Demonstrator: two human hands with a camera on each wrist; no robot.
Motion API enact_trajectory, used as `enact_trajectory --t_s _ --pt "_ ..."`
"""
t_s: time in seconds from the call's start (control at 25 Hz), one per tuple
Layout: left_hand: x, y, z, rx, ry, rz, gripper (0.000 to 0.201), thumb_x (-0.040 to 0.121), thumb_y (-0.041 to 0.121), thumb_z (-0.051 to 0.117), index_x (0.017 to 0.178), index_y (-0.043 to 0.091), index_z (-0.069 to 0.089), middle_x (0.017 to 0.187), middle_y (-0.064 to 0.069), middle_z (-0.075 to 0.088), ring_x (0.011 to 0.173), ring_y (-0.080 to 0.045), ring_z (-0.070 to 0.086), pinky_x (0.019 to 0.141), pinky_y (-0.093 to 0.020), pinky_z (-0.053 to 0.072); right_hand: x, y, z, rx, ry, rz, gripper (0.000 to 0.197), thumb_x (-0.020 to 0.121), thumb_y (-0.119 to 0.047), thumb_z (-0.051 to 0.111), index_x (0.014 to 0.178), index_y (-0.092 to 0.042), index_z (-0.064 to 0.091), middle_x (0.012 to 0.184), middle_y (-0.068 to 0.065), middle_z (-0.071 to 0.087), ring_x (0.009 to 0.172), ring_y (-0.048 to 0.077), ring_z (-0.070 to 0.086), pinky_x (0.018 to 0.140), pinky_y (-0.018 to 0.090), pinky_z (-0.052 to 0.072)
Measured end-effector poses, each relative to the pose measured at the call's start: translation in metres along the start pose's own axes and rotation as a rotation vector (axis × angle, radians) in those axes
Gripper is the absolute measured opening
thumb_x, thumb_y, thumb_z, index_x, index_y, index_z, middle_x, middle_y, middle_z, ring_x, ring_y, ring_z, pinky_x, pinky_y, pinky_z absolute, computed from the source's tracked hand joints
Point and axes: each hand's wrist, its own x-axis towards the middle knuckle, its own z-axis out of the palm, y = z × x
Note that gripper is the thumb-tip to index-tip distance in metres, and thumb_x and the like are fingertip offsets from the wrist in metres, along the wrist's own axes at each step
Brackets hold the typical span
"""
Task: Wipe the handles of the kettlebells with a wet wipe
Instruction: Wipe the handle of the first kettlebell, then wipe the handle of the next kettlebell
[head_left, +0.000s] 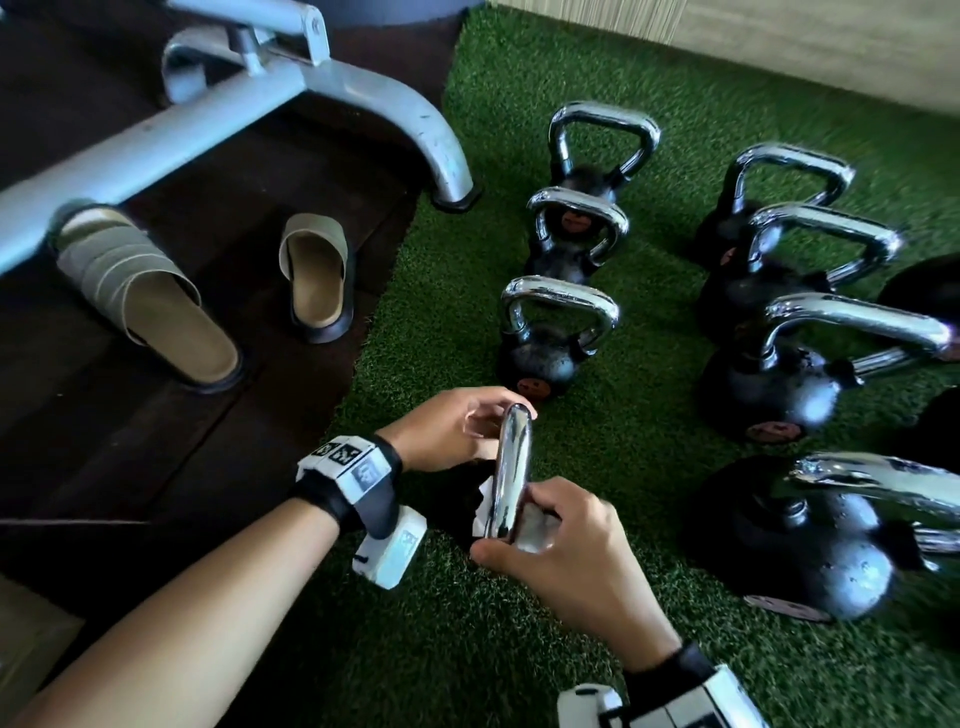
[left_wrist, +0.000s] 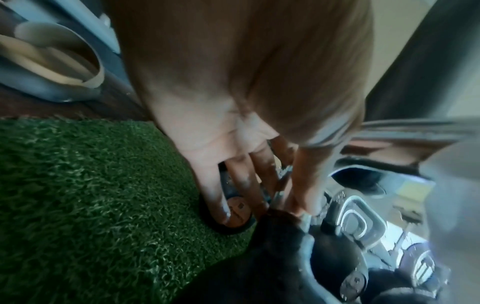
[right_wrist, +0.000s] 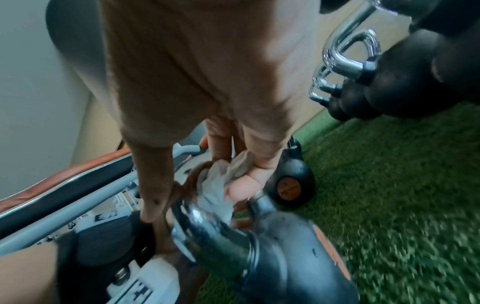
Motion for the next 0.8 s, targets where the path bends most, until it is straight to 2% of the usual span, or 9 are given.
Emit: enact_trajectory --t_s 0.12,0.16,0.24,0.32,0.4,0.56,0.68,0.72,0.8 --pt "-0.027 -0.010 -0.001 0.041 0.248 0.030 0.043 0.084 0.003 0.079 0.120 0.025 0.066 0.110 0.008 0.075 0.102 -0.004 0.072 0.095 -0.032 0.058 0.003 0.004 -0.027 -0.082 -0.010 -0.075 0.033 0.069 -0.043 0.090 0.087 -0.047 0.062 0.098 -0.021 0.065 0.091 -0.011 0.060 0.071 0.006 0.045" --pt "-0.038 -0.011 0.002 0.077 0.346 0.040 0.041 0.083 0.008 0.081 0.117 0.025 0.066 0.109 0.010 0.075 0.101 -0.003 0.072 0.094 -0.032 0.059 0.007 0.009 -0.035 -0.114 0.016 -0.102 0.032 0.071 -0.038 0.089 0.092 -0.046 0.065 0.099 -0.023 0.065 0.093 -0.014 0.059 0.073 0.003 0.044" --pt "-0.060 -0.012 0.020 0.104 0.517 0.037 0.039 0.081 0.016 0.085 0.113 0.023 0.063 0.106 0.013 0.075 0.098 0.000 0.072 0.092 -0.029 0.061 0.020 0.022 -0.052 -0.213 0.097 -0.196 0.034 0.075 -0.030 0.087 0.107 -0.033 0.075 0.101 -0.024 0.064 0.093 -0.014 0.059 0.077 -0.001 0.043" --pt "-0.076 -0.011 0.043 0.039 0.628 0.036 0.040 0.078 0.019 0.088 0.108 0.022 0.063 0.104 0.012 0.075 0.096 -0.001 0.073 0.087 -0.026 0.061 0.036 0.033 -0.065 -0.276 0.148 -0.299 0.040 0.076 -0.022 0.087 0.115 -0.023 0.077 0.103 -0.019 0.065 0.093 -0.009 0.060 0.084 0.006 0.048" --pt "-0.080 -0.012 0.057 0.004 0.691 0.073 0.040 0.075 0.020 0.090 0.107 0.019 0.066 0.103 0.010 0.076 0.096 -0.004 0.074 0.085 -0.026 0.062 0.044 0.039 -0.073 -0.276 0.138 -0.340 0.043 0.074 -0.017 0.088 0.115 -0.021 0.077 0.104 -0.016 0.067 0.095 -0.004 0.063 0.088 0.016 0.052" --pt "-0.067 -0.010 0.041 -0.035 0.636 0.037 0.040 0.073 0.020 0.092 0.106 0.024 0.069 0.101 0.010 0.079 0.093 -0.005 0.076 0.084 -0.032 0.064 0.038 0.051 -0.067 -0.238 0.206 -0.350 0.042 0.072 -0.018 0.091 0.112 -0.018 0.079 0.102 -0.014 0.070 0.091 -0.002 0.065 0.084 0.011 0.050" --pt "-0.062 -0.002 0.030 0.023 0.580 0.024 0.040 0.073 0.021 0.091 0.105 0.030 0.069 0.100 0.011 0.079 0.093 -0.004 0.076 0.084 -0.037 0.064 0.029 0.055 -0.059 -0.203 0.261 -0.342 0.039 0.073 -0.020 0.090 0.110 -0.021 0.079 0.099 -0.017 0.069 0.088 0.000 0.067 0.079 0.018 0.055" --pt "-0.062 -0.002 0.023 0.044 0.500 0.010 0.039 0.074 0.023 0.091 0.105 0.032 0.069 0.102 0.012 0.078 0.094 -0.004 0.075 0.086 -0.037 0.063 0.026 0.054 -0.059 -0.201 0.241 -0.317 0.039 0.072 -0.021 0.091 0.109 -0.024 0.079 0.099 -0.019 0.068 0.089 -0.001 0.066 0.080 0.017 0.055" --pt "-0.058 -0.003 -0.003 0.061 0.170 -0.034 0.044 0.078 0.019 0.087 0.115 0.035 0.068 0.112 0.015 0.075 0.105 -0.003 0.072 0.097 -0.033 0.058 0.027 0.048 -0.076 -0.212 0.098 -0.216 0.038 0.071 -0.024 0.091 0.104 -0.037 0.078 0.098 -0.023 0.069 0.093 -0.006 0.065 0.082 0.015 0.053"
